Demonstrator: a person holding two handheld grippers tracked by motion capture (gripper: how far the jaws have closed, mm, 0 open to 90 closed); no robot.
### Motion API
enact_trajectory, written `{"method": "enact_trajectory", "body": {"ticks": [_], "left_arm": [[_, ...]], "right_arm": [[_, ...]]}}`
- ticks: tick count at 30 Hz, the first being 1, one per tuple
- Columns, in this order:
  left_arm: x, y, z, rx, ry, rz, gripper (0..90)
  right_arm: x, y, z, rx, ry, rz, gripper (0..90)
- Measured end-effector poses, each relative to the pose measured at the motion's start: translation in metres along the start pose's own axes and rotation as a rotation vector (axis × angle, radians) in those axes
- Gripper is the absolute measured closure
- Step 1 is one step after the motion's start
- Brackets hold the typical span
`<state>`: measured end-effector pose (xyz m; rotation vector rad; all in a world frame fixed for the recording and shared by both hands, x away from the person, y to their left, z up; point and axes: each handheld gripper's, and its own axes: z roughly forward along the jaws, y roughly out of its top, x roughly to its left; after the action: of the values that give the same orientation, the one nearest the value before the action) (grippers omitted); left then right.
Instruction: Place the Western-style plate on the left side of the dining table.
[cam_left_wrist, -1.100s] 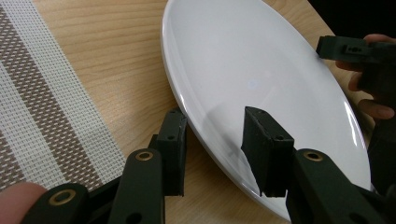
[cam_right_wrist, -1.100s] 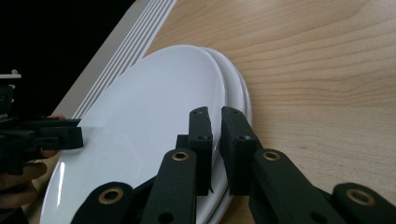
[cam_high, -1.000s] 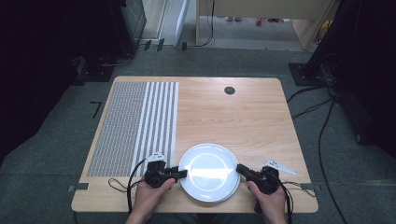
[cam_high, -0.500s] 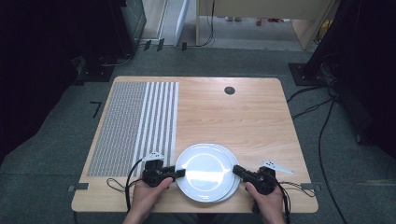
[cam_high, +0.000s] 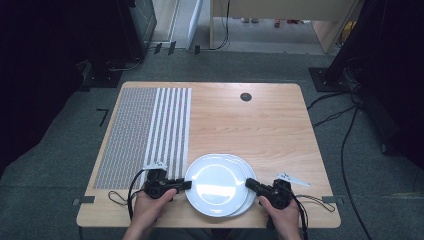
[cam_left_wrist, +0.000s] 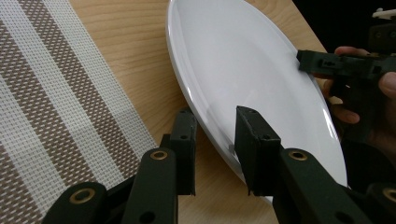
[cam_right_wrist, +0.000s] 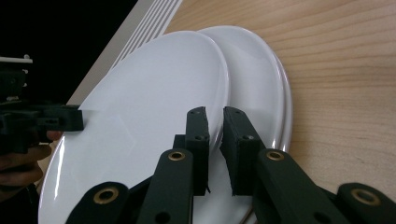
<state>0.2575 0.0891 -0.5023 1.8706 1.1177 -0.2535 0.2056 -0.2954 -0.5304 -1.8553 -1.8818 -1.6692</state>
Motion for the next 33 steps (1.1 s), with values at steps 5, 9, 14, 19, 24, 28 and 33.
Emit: {"method": "enact_trajectory", "body": {"ticks": [5,9,14,19,24,28,33], "left_arm": [[0.001,0.001,-0.002,0.031,-0.029,-0.001,70.7],[0.003,0.002,-0.002,0.044,-0.045,-0.007,70.9],[0.003,0.002,-0.002,0.052,-0.049,-0.011,71.1],[0.003,0.002,-0.001,0.06,-0.057,-0.009,71.1],[0.001,0.002,0.0,0.059,-0.04,0.003,70.1],[0.0,0.002,0.001,0.064,-0.031,0.016,66.8],[0.004,0.003,-0.007,0.041,-0.026,0.003,66.5]], "right_arm": [[-0.004,-0.003,0.005,-0.026,0.013,0.077,80.9],[-0.002,-0.004,0.008,-0.044,0.015,0.08,75.7],[-0.003,-0.005,0.009,-0.057,0.019,0.135,81.3],[-0.006,-0.007,0.008,-0.066,0.034,0.204,85.0],[-0.012,-0.005,0.007,-0.055,0.07,0.266,86.1],[-0.012,-0.005,0.005,-0.056,0.072,0.281,86.3],[-0.011,-0.005,0.003,-0.062,0.062,0.275,86.7]]}}
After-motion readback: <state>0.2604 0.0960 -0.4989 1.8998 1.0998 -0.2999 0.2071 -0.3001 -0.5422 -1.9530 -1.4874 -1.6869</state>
